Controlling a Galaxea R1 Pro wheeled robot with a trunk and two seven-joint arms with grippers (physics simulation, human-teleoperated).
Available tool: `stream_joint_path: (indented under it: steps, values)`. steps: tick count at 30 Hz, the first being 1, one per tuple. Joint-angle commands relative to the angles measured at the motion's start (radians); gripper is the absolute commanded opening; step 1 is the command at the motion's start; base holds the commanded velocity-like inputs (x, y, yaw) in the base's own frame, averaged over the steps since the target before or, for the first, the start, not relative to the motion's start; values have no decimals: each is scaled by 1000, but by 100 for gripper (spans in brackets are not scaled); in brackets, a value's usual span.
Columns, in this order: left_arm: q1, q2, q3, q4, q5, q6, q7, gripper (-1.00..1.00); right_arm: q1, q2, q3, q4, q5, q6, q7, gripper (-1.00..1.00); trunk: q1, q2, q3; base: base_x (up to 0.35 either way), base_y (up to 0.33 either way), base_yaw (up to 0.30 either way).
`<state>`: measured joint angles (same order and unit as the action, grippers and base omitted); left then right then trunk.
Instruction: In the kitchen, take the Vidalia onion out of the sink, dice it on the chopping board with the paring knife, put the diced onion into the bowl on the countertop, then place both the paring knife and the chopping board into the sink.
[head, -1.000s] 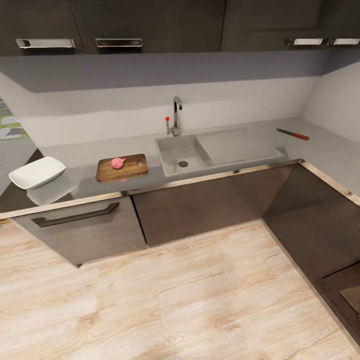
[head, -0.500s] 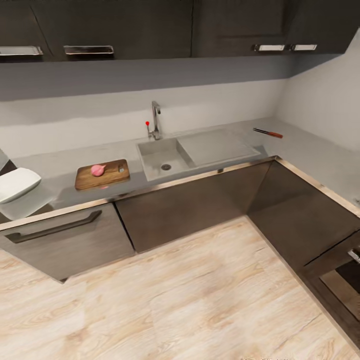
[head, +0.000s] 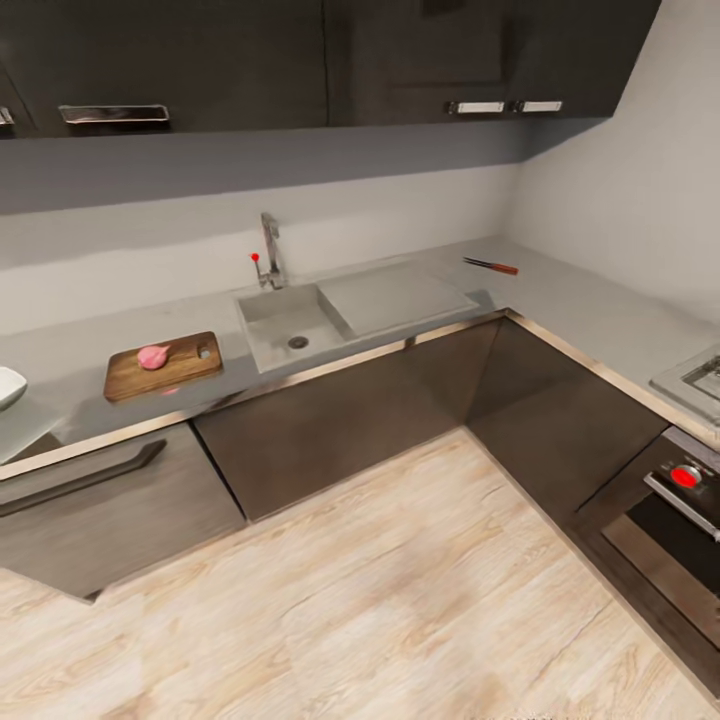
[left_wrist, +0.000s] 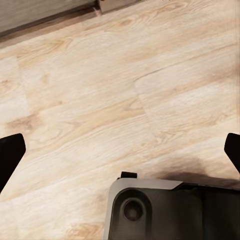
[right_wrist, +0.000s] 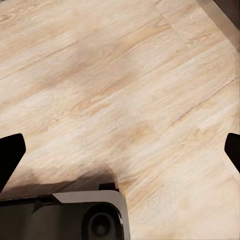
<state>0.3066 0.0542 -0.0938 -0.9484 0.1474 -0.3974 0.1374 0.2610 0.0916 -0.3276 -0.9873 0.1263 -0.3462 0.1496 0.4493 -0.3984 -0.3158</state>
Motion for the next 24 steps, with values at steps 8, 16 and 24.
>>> stream_joint_path:
  steps: [8, 16, 24]
  values:
    - [0, 1, -6, 3, 9, -2, 7, 100, 0, 1, -5, -2, 10, -2, 5, 100, 1, -2, 9, 0, 0, -226]
    - [0, -1, -6, 9, 8, -2, 7, 100, 0, 2, -5, -2, 10, -2, 6, 100, 1, -2, 19, 0, 0, -226]
    - [0, -3, -6, 18, 8, -3, 7, 100, 0, 2, -5, -1, 10, -2, 5, 100, 1, -2, 29, 0, 0, -226]
